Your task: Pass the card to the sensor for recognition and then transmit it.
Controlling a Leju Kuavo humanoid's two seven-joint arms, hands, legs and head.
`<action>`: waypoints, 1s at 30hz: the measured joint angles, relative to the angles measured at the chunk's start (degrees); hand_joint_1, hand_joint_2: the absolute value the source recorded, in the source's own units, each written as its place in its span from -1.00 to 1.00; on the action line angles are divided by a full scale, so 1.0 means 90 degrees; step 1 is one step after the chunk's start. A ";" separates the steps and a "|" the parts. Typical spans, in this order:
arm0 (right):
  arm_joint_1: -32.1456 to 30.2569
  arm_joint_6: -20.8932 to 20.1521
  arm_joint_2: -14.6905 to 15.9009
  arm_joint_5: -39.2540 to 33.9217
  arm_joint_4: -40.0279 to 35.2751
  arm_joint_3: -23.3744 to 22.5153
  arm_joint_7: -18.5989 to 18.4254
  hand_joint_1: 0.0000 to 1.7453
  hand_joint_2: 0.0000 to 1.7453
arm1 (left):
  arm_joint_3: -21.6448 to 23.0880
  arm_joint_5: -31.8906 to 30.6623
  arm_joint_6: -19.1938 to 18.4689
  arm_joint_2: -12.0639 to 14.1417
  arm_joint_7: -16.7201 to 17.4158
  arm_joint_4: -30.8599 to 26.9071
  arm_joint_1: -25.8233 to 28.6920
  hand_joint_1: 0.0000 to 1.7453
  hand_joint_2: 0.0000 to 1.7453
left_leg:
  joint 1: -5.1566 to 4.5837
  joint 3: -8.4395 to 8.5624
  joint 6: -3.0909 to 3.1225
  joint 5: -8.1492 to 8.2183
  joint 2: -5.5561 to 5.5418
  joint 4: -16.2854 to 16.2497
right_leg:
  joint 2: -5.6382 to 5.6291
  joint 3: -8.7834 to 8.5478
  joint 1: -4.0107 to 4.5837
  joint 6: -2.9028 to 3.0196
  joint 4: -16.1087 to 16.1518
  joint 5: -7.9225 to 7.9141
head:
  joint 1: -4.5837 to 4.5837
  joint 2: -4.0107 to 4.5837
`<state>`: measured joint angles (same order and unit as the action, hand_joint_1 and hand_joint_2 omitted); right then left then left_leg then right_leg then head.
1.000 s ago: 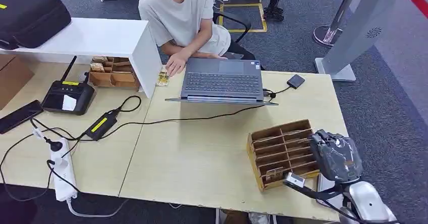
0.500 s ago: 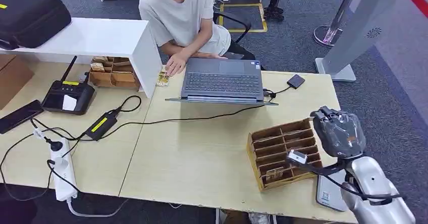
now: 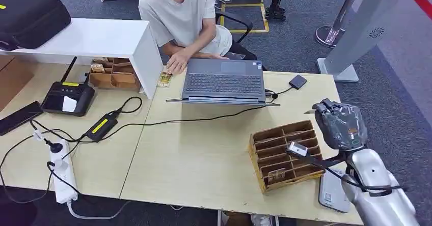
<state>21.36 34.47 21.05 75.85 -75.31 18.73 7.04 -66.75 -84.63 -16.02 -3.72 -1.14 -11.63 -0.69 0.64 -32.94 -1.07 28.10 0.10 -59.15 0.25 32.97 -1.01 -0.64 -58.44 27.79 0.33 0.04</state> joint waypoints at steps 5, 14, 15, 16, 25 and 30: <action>0.0859 0.0403 -0.0432 0.0408 0.0826 0.0250 -0.0172 1.00 1.00 | 0.0206 0.0000 -0.0007 0.0027 -0.0010 0.0000 -0.0046 -1.00 1.00 | 0.0002 -0.0001 0.0001 -0.0015 -0.0005 0.0000 | 0.0009 0.0000 0.0002 0.0001 -0.0004 -0.0004 | 0.0000 0.0000; 0.2359 0.0563 -0.1484 0.1275 0.2876 0.0651 -0.0853 1.00 1.00 | 0.0765 0.0000 -0.0121 0.0104 -0.0012 0.0000 -0.0106 -1.00 1.00 | 0.0003 -0.0006 -0.0007 -0.0023 -0.0003 0.0000 | 0.0002 0.0011 0.0004 0.0008 -0.0010 -0.0009 | 0.0002 0.0000; 0.2533 0.0566 -0.1601 0.1309 0.3123 0.0675 -0.0893 1.00 1.00 | 0.0825 0.0000 -0.0124 0.0114 -0.0012 0.0000 -0.0125 -1.00 1.00 | 0.0003 -0.0006 -0.0006 -0.0024 -0.0006 0.0000 | 0.0008 0.0011 0.0004 0.0008 -0.0010 -0.0009 | 0.0002 0.0000; 0.2663 0.0566 -0.1703 0.1311 0.3320 0.0694 -0.0918 1.00 1.00 | 0.0857 0.0002 -0.0124 0.0119 -0.0012 0.0000 -0.0131 -1.00 1.00 | 0.0003 -0.0008 -0.0006 -0.0024 -0.0009 0.0000 | 0.0012 0.0011 0.0004 0.0008 -0.0010 -0.0009 | 0.0002 0.0000; 0.3176 0.0573 -0.2214 0.1328 0.4266 0.0809 -0.0964 -1.00 1.00 | 0.1054 0.0002 -0.0216 0.0143 -0.0095 0.0000 -0.0137 -1.00 1.00 | 0.0002 -0.0014 -0.0006 -0.0024 -0.0012 0.0000 | 0.0014 0.0011 0.0003 0.0007 -0.0007 -0.0009 | 0.0002 0.0000; 0.3236 0.0573 -0.2331 0.1297 0.4422 0.0821 -0.0899 -1.00 1.00 | 0.1076 0.0002 -0.0343 0.0143 -0.0172 0.0002 -0.0135 -1.00 1.00 | 0.0002 -0.0015 -0.0006 -0.0024 -0.0011 0.0000 | 0.0013 0.0013 0.0003 0.0007 -0.0006 -0.0009 | 0.0002 0.0000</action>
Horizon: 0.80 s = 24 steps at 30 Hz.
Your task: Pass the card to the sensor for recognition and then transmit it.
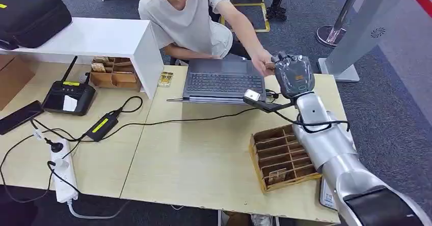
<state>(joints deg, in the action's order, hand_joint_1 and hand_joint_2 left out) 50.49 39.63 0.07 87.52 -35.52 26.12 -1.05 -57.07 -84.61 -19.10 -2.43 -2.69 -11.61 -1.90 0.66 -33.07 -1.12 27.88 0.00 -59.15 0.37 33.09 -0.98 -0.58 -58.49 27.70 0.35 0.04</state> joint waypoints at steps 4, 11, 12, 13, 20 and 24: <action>0.0019 0.0000 -0.0034 -0.0005 0.0058 0.0012 -0.0002 -1.00 1.00 | 0.0000 0.0010 0.0039 -0.0007 0.0024 0.0000 0.0007 -1.00 1.00 | 0.0000 0.0000 0.0000 0.0000 0.0000 0.0000 | 0.0001 0.0000 0.0000 0.0000 0.0000 0.0000 | 0.0000 0.0000; 0.0029 0.0000 -0.0027 0.0017 0.0141 0.0056 -0.0087 -1.00 1.00 | 0.0000 0.0010 0.0088 0.0002 0.0107 0.0000 0.0008 -1.00 1.00 | 0.0000 0.0002 0.0000 0.0000 0.0001 -0.0001 | -0.0001 0.0002 0.0000 0.0000 -0.0001 0.0000 | -0.0002 0.0000; 0.0033 0.0000 0.0003 0.0054 0.0155 0.0063 -0.0124 -1.00 1.00 | 0.0000 0.0010 0.0090 0.0002 0.0109 0.0000 0.0009 -1.00 1.00 | 0.0000 0.0002 0.0000 0.0000 0.0001 -0.0001 | 0.0000 0.0002 0.0000 0.0000 -0.0001 0.0000 | -0.0002 0.0000; 0.0039 0.0000 0.0036 0.0092 0.0165 0.0070 -0.0156 -1.00 1.00 | 0.0000 0.0010 0.0097 0.0002 0.0119 0.0000 0.0010 -1.00 1.00 | 0.0000 0.0002 0.0000 0.0000 0.0001 -0.0002 | 0.0000 0.0002 0.0000 0.0000 0.0000 0.0000 | 0.0000 0.0000; 0.0099 0.0000 0.0651 0.0031 0.0279 -0.0051 -0.0369 -1.00 1.00 | 0.0000 0.0015 0.0117 0.0002 0.0160 0.0002 0.0060 -1.00 1.00 | -0.0001 -0.0004 0.0001 0.0000 -0.0009 -0.0007 | 0.0009 0.0000 -0.0001 -0.0003 0.0007 -0.0002 | 0.0000 0.0000; 0.0098 0.0000 0.0995 -0.0017 0.0318 -0.0172 -0.0345 -1.00 1.00 | 0.0000 0.0017 0.0119 0.0002 0.0163 0.0002 0.0085 -1.00 1.00 | -0.0002 -0.0007 0.0003 0.0002 -0.0005 -0.0009 | 0.0003 0.0002 -0.0003 -0.0008 0.0008 -0.0006 | 0.0000 0.0000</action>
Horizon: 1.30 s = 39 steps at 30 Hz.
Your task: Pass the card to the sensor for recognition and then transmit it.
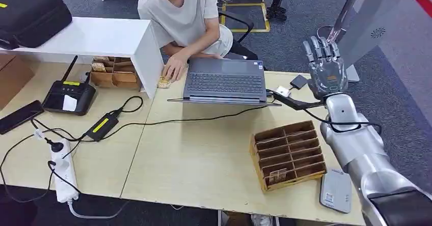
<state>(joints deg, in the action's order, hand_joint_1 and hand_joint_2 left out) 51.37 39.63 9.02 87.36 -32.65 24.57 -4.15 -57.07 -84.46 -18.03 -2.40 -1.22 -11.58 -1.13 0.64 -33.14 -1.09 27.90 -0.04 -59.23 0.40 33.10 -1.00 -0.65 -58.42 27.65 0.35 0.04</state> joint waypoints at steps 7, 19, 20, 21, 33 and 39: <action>0.0001 -0.0010 0.0628 0.0114 0.0216 -0.0179 -0.0371 -1.00 1.00 | 0.0000 0.0015 0.0007 -0.0002 0.0002 0.0000 0.0006 -1.00 1.00 | 0.0002 -0.0005 0.0007 -0.0006 -0.0031 -0.0005 | 0.0031 0.0007 0.0000 -0.0002 0.0002 0.0000 | -0.0003 0.0000; -0.0432 -0.0267 0.2662 0.0233 0.0989 -0.1137 -0.1171 -1.00 1.00 | -0.0041 0.0036 0.0024 -0.0056 0.0068 0.0000 0.0091 -1.00 1.00 | -0.0004 -0.0021 0.0038 0.0016 0.0000 -0.0011 | 0.0002 0.0012 -0.0004 -0.0013 0.0017 -0.0005 | -0.0002 0.0000; -0.0454 -0.0318 0.2698 0.0248 0.1012 -0.1153 -0.1221 -1.00 1.00 | -0.0041 0.0036 0.0024 -0.0061 0.0068 0.0000 0.0083 -1.00 1.00 | -0.0004 -0.0018 0.0038 0.0016 0.0002 -0.0011 | 0.0001 0.0013 -0.0005 -0.0012 0.0017 -0.0005 | -0.0002 0.0000; -0.0502 -0.0415 0.2767 0.0250 0.1035 -0.1178 -0.1334 -1.00 1.00 | -0.0041 0.0036 0.0024 -0.0063 0.0070 0.0000 0.0074 -1.00 1.00 | -0.0003 -0.0014 0.0038 0.0015 0.0001 -0.0012 | 0.0004 0.0014 -0.0004 -0.0013 0.0018 -0.0005 | -0.0005 0.0000; -0.2502 -0.1910 0.3595 0.0092 0.1518 -0.2315 -0.2395 -1.00 1.00 | -0.0221 0.0049 0.0102 -0.0199 0.0333 0.0000 0.0094 -1.00 1.00 | -0.0002 -0.0031 0.0050 0.0023 -0.0057 -0.0011 | 0.0052 0.0001 -0.0002 -0.0035 0.0025 0.0014 | -0.0002 0.0000; -0.3635 -0.2478 0.3519 -0.0090 0.1751 -0.2910 -0.2671 -1.00 1.00 | -0.0306 0.0051 0.0102 -0.0231 0.0406 0.0000 0.0070 -1.00 1.00 | -0.0005 -0.0033 0.0047 0.0027 -0.0052 -0.0004 | 0.0046 0.0005 -0.0009 -0.0035 0.0020 0.0018 | -0.0005 0.0000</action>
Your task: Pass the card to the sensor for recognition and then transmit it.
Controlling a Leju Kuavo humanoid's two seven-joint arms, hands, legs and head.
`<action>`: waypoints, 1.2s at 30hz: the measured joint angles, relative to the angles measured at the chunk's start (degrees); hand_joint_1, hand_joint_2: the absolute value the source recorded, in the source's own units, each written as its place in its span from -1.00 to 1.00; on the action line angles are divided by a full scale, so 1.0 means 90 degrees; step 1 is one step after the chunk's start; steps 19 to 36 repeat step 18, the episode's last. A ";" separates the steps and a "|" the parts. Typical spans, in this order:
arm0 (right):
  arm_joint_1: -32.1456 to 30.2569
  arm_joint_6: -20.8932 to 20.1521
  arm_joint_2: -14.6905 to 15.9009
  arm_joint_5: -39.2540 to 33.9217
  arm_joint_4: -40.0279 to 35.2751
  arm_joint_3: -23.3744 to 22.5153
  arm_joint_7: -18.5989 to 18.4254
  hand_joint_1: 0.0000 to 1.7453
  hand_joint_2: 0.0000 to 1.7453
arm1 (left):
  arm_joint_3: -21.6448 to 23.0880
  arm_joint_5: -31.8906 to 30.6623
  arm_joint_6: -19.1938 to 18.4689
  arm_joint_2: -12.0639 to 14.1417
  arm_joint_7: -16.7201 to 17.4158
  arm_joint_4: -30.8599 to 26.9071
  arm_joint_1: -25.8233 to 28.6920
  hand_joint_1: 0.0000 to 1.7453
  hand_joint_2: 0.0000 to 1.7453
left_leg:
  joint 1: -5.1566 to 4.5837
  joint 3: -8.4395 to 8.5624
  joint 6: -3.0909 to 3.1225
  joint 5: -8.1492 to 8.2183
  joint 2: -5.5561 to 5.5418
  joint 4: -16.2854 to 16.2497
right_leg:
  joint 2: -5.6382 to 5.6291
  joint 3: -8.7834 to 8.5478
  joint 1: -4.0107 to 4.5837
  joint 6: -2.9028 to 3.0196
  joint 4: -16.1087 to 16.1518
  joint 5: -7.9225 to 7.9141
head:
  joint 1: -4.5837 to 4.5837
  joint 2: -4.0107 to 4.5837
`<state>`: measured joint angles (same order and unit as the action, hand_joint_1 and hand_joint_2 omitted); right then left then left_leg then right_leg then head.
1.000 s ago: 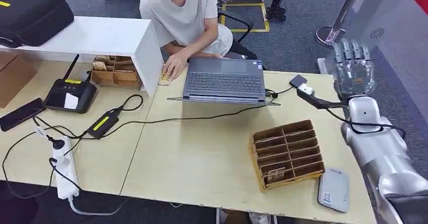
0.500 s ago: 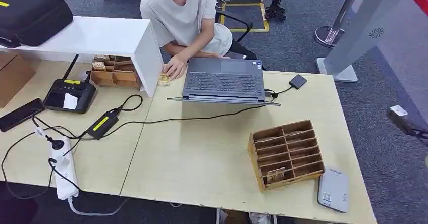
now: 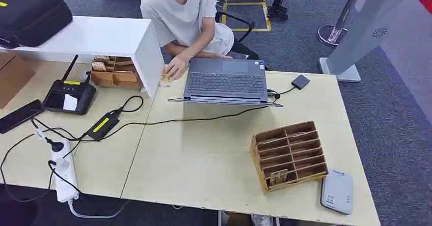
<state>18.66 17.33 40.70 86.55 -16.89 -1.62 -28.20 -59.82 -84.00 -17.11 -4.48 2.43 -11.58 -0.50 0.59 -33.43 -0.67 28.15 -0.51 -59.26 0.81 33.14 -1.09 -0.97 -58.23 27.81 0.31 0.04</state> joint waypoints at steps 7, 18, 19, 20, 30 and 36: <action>-0.0854 -0.0680 -0.0369 -0.0112 0.0202 -0.0500 -0.0175 -1.00 1.00 | -0.0053 0.0002 -0.0070 -0.0032 0.0119 0.0000 -0.0006 -1.00 1.00 | 0.0002 0.0010 -0.0001 -0.0001 -0.0002 0.0001 | 0.0003 -0.0004 0.0003 0.0003 -0.0001 0.0003 | 0.0000 0.0000; -0.1712 -0.1471 -0.1841 -0.0406 0.0510 -0.1110 -0.0133 -1.00 1.00 | -0.0102 -0.0015 -0.0136 -0.0053 0.0296 0.0000 -0.0063 -1.00 1.00 | 0.0010 0.0015 -0.0005 0.0000 0.0019 0.0004 | -0.0011 -0.0003 0.0014 0.0011 -0.0005 0.0007 | 0.0005 0.0000; -0.1712 -0.1471 -0.1841 -0.0406 0.0510 -0.1110 -0.0133 -1.00 1.00 | -0.0102 -0.0015 -0.0136 -0.0053 0.0296 0.0000 -0.0063 -1.00 1.00 | 0.0010 0.0015 -0.0005 0.0000 0.0019 0.0004 | -0.0011 -0.0003 0.0014 0.0011 -0.0005 0.0007 | 0.0005 0.0000; -0.1712 -0.1471 -0.1841 -0.0406 0.0510 -0.1110 -0.0133 -1.00 1.00 | -0.0102 -0.0015 -0.0136 -0.0053 0.0296 0.0000 -0.0063 -1.00 1.00 | 0.0010 0.0015 -0.0005 0.0000 0.0019 0.0004 | -0.0011 -0.0003 0.0014 0.0011 -0.0005 0.0007 | 0.0005 0.0000; -0.1712 -0.1471 -0.1841 -0.0406 0.0510 -0.1110 -0.0133 -1.00 1.00 | -0.0102 -0.0015 -0.0136 -0.0053 0.0296 0.0000 -0.0063 -1.00 1.00 | 0.0010 0.0015 -0.0005 0.0000 0.0019 0.0004 | -0.0011 -0.0003 0.0014 0.0011 -0.0005 0.0007 | 0.0005 0.0000; -0.1712 -0.1471 -0.1841 -0.0406 0.0510 -0.1110 -0.0133 -1.00 1.00 | -0.0102 -0.0015 -0.0136 -0.0053 0.0296 0.0000 -0.0063 -1.00 1.00 | 0.0010 0.0015 -0.0005 0.0000 0.0019 0.0004 | -0.0011 -0.0003 0.0014 0.0011 -0.0005 0.0007 | 0.0005 0.0000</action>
